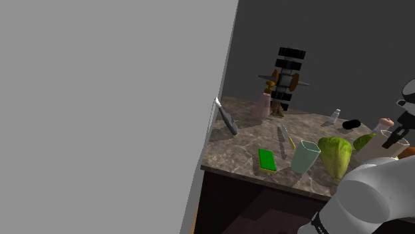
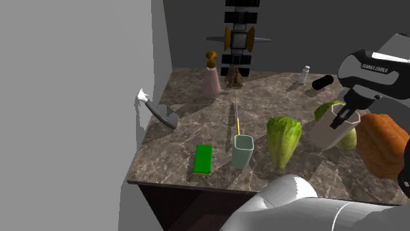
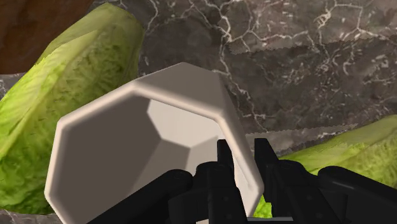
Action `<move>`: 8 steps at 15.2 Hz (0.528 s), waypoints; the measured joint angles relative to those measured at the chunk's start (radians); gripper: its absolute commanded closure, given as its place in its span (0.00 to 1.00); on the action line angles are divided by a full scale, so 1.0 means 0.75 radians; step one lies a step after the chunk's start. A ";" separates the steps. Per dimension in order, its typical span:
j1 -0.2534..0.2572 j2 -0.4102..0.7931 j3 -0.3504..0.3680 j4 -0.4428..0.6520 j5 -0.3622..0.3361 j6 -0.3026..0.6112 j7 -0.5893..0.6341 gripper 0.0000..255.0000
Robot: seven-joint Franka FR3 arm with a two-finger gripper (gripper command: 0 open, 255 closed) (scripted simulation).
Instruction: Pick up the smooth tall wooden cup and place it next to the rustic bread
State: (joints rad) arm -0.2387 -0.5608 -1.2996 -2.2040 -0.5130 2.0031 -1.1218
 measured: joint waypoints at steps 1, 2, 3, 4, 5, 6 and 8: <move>0.010 0.004 -0.017 -0.008 -0.003 0.016 0.000 1.00; 0.018 0.007 -0.033 -0.017 -0.007 0.033 0.000 1.00; 0.031 0.012 -0.051 -0.030 -0.010 0.054 0.003 1.00; 0.037 0.014 -0.062 -0.035 -0.013 0.065 0.002 1.00; 0.040 0.015 -0.069 -0.037 -0.015 0.070 0.002 1.00; 0.041 0.015 -0.072 -0.040 -0.016 0.074 0.002 1.00; 0.042 0.016 -0.074 -0.041 -0.016 0.076 0.002 1.00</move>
State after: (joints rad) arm -0.2073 -0.5492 -1.3552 -2.2349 -0.5252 2.0603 -1.1205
